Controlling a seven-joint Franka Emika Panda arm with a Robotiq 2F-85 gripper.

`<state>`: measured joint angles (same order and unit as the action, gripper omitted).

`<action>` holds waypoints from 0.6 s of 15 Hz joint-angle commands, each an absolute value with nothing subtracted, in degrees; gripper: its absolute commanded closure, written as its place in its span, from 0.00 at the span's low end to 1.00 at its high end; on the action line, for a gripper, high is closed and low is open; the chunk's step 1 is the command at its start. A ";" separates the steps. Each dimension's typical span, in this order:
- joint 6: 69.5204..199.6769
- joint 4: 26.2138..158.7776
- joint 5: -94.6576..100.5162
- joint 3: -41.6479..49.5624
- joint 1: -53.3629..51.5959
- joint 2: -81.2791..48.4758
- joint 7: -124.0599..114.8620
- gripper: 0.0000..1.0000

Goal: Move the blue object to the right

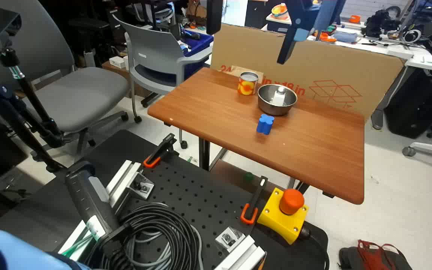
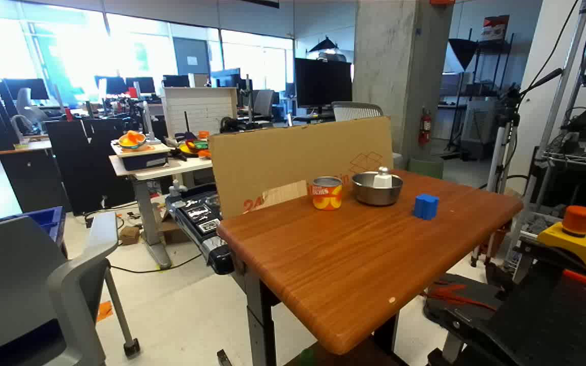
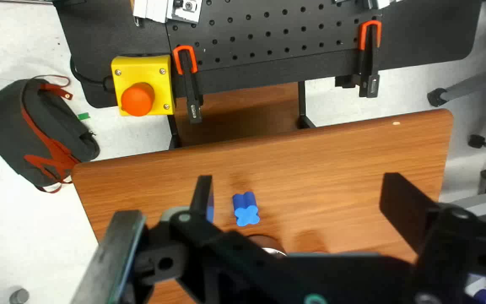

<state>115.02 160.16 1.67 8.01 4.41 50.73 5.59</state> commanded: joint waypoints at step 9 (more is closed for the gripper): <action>114.57 157.88 1.61 7.04 4.58 46.44 4.82 0.00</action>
